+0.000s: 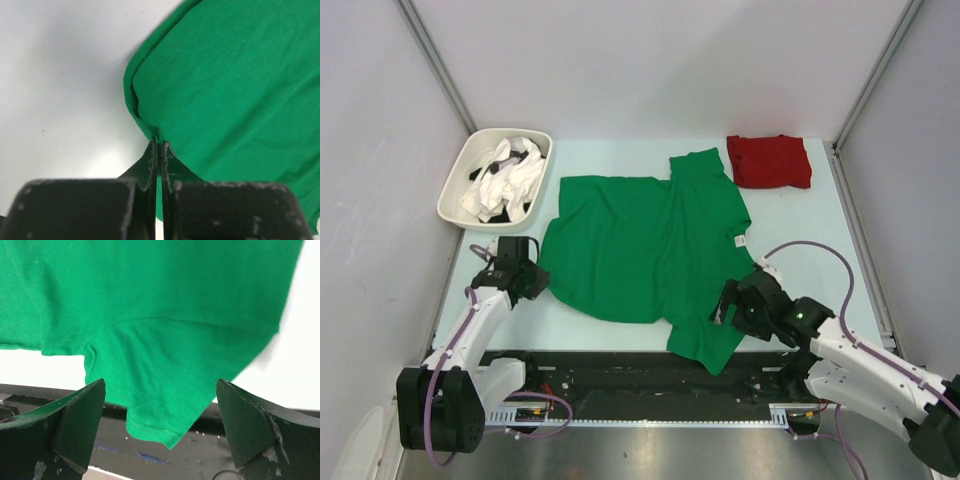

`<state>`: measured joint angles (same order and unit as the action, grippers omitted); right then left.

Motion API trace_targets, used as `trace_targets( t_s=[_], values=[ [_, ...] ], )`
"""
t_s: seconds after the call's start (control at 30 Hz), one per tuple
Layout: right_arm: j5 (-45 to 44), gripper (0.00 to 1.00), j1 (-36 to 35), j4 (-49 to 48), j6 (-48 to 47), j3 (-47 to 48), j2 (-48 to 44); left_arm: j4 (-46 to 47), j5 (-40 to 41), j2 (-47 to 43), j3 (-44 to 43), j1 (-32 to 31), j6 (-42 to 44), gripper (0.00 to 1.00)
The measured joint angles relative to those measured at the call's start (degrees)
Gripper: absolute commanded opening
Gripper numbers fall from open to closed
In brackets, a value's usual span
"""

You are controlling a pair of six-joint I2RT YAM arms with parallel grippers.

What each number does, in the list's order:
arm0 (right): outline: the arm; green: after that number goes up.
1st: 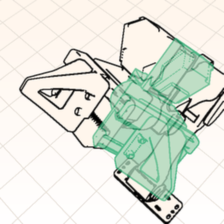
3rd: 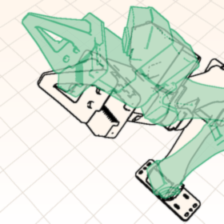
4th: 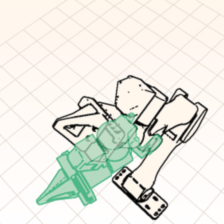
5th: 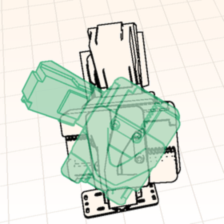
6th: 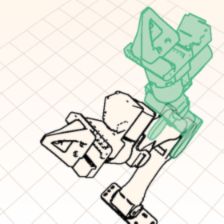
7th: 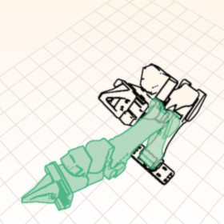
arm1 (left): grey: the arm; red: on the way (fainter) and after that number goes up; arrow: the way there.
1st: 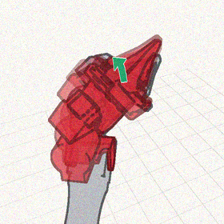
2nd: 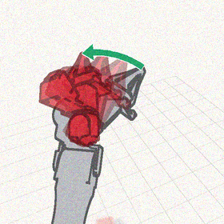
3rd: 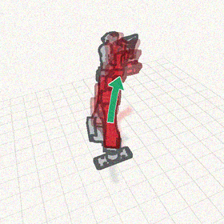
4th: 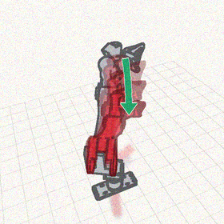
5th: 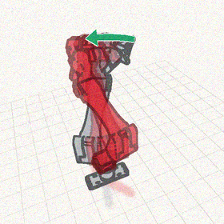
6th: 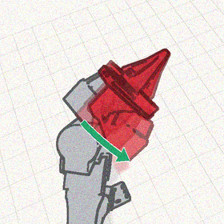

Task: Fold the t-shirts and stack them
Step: Fold the tshirt

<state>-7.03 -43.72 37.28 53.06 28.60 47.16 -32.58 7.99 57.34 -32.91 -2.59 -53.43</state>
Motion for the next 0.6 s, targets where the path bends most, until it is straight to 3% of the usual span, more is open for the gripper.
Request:
trace_targets(
  t_s=[0.33, 0.6],
  values=[
    [4.2, 0.92, -2.6, 10.4, 11.0, -4.8, -10.8, 2.9, -3.8, 0.5, 0.0, 1.0, 1.6, 0.00],
    [5.1, 0.86, -8.0, 10.3, 19.8, -11.5, -16.1, 5.7, -6.2, 2.9, 0.2, 2.4, 2.8, 0.00]
  ],
)
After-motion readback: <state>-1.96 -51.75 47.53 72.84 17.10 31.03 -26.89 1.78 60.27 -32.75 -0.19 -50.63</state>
